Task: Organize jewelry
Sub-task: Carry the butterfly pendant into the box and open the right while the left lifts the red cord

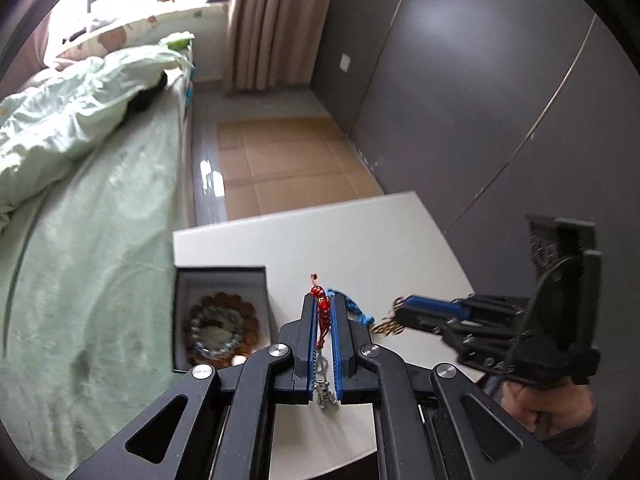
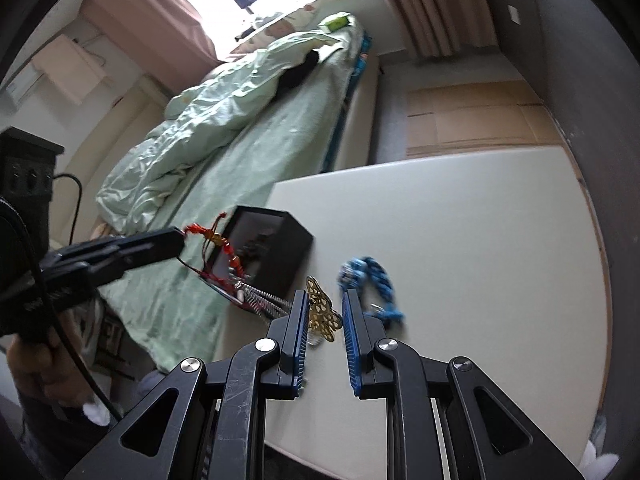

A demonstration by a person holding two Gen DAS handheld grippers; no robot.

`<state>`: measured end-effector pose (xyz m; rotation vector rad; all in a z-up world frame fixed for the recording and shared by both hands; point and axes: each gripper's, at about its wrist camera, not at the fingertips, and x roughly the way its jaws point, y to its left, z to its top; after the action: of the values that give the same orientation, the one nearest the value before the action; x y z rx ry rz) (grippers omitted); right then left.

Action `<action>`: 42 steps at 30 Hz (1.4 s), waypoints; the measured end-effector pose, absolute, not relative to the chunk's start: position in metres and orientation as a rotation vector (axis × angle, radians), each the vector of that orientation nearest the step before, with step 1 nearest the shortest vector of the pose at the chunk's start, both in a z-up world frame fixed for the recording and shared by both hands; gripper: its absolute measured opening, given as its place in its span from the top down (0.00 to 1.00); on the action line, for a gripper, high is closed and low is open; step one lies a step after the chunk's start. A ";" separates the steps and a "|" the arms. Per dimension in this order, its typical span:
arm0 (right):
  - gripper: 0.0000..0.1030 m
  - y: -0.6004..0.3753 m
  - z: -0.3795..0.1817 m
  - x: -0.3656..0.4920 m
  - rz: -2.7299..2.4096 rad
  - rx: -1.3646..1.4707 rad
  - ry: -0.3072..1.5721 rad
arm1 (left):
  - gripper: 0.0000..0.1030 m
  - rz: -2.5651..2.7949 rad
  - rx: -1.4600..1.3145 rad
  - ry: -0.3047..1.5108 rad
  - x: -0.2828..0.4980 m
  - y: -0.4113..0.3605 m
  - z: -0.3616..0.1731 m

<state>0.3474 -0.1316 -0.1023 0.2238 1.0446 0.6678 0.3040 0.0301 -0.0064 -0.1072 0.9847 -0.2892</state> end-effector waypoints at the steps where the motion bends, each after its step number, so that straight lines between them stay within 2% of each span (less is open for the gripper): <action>1: 0.82 -0.128 -0.101 0.348 0.670 0.222 1.045 | 0.94 -0.288 -0.109 0.974 0.302 0.033 -0.002; 22: 0.82 -0.049 -0.070 0.364 0.782 0.166 1.010 | 0.94 -0.261 -0.107 0.762 0.276 0.071 0.084; 35: 0.81 -0.009 -0.111 0.393 0.810 0.213 1.145 | 0.94 -0.234 -0.086 0.725 0.268 0.080 0.103; 36: 0.80 -0.010 -0.112 0.393 0.809 0.219 1.147 | 0.94 -0.235 -0.087 0.723 0.269 0.080 0.104; 39: 0.66 -0.019 -0.114 0.391 0.798 0.240 1.144 | 0.94 -0.238 -0.081 0.718 0.270 0.076 0.107; 42: 0.66 -0.033 -0.114 0.387 0.783 0.260 1.139 | 0.94 -0.242 -0.074 0.720 0.275 0.074 0.104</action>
<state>0.3869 -0.0327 -0.1141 0.2604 1.1386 0.7831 0.2754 0.0736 0.1043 -0.0737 0.7201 -0.2424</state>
